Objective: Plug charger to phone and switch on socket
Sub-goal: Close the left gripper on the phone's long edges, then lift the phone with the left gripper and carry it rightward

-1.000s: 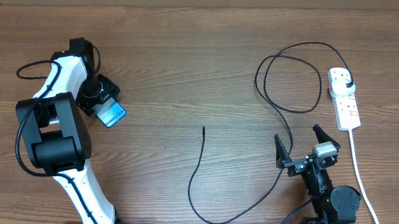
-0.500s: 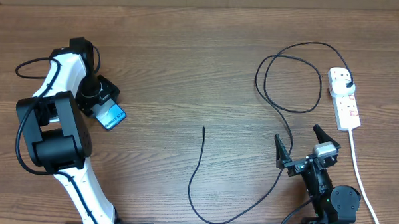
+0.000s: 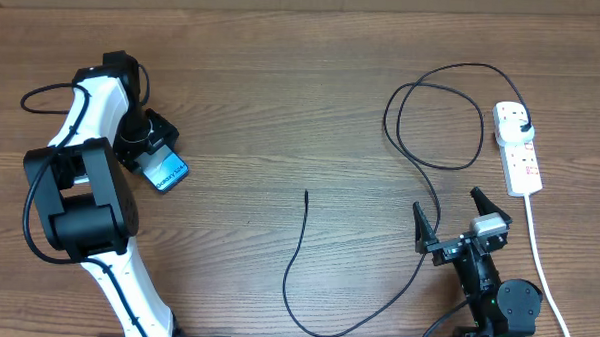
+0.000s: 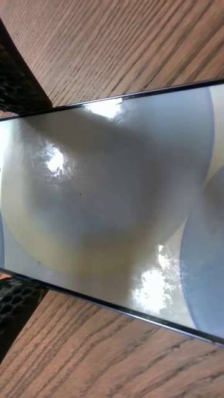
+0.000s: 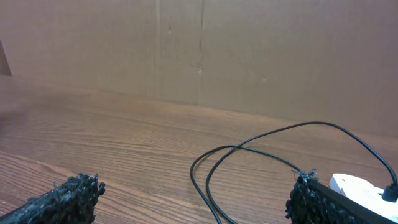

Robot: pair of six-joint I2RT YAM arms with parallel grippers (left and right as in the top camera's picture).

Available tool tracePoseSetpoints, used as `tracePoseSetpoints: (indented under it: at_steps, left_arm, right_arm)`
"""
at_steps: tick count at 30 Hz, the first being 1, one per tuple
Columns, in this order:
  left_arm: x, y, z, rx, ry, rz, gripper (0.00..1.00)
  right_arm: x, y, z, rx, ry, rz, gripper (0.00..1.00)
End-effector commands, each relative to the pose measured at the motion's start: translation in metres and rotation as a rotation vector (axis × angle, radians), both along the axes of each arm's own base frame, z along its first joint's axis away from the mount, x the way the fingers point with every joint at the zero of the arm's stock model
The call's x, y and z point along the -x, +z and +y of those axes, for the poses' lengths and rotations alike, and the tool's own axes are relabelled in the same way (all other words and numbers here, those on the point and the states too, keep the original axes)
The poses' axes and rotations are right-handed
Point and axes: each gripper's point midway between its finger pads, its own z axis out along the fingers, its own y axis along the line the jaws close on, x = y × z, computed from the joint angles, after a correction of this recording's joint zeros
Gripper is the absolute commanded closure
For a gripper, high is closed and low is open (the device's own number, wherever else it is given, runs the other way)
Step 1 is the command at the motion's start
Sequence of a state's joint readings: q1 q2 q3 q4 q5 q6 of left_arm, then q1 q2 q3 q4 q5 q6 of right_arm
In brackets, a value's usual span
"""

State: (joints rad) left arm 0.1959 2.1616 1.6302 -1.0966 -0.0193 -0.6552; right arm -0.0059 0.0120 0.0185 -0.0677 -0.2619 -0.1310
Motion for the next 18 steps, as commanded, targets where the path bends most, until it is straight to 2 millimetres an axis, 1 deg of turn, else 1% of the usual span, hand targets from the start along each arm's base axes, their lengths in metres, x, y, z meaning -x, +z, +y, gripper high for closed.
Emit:
tracePoseSetpoints:
  at_steps: [1, 7, 11, 18]
  left_arm:
    - [-0.014, 0.029, -0.006, -0.028, -0.023, -0.079, 0.96]
    - [-0.018, 0.033, -0.018, -0.021, -0.05, -0.091, 0.96]
    - [-0.021, 0.036, -0.03, 0.005, -0.068, -0.098, 0.96]
    - [-0.028, 0.05, -0.051, 0.027, -0.09, -0.112, 0.96]
  right_arm:
    - [0.0, -0.002, 0.0, 0.002, 0.0, -0.005, 0.0]
    - [0.0, -0.002, 0.0, 0.002, 0.0, -0.005, 0.0]
    - [0.0, -0.002, 0.0, 0.002, 0.0, -0.005, 0.0]
    - [0.0, -0.002, 0.0, 0.002, 0.0, -0.005, 0.0]
